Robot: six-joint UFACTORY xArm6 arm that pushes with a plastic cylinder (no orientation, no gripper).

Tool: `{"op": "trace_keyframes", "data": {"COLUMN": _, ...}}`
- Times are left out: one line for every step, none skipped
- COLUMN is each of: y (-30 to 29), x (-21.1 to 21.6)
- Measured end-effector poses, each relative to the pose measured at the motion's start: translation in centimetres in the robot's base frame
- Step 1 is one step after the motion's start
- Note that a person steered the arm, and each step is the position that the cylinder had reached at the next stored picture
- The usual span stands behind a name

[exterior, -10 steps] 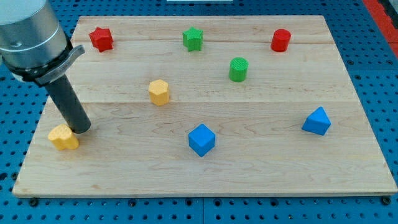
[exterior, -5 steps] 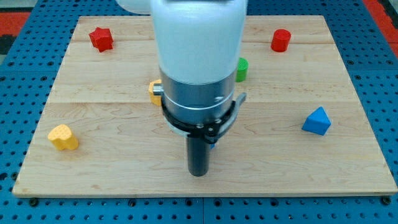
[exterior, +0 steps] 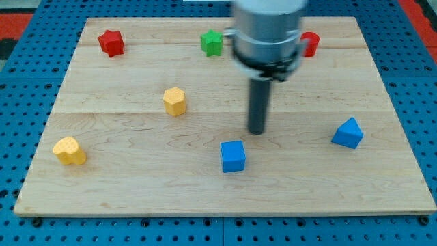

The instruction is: Place the blue blocks and the yellow heart in a horizontal line

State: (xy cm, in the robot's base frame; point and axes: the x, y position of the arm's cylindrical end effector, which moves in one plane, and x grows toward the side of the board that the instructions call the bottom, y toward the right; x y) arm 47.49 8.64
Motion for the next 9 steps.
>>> {"op": "trace_keyframes", "data": {"y": 6.7, "x": -1.7}}
{"op": "trace_keyframes", "data": {"y": 10.0, "x": 1.7}}
{"op": "trace_keyframes", "data": {"y": 10.4, "x": 6.3}}
{"op": "trace_keyframes", "data": {"y": 9.8, "x": 6.8}}
{"op": "trace_keyframes", "data": {"y": 8.1, "x": 1.8}}
{"op": "trace_keyframes", "data": {"y": 14.2, "x": 0.4}}
{"op": "trace_keyframes", "data": {"y": 15.1, "x": 4.2}}
{"op": "trace_keyframes", "data": {"y": 14.5, "x": 5.6}}
{"op": "trace_keyframes", "data": {"y": 17.9, "x": 3.6}}
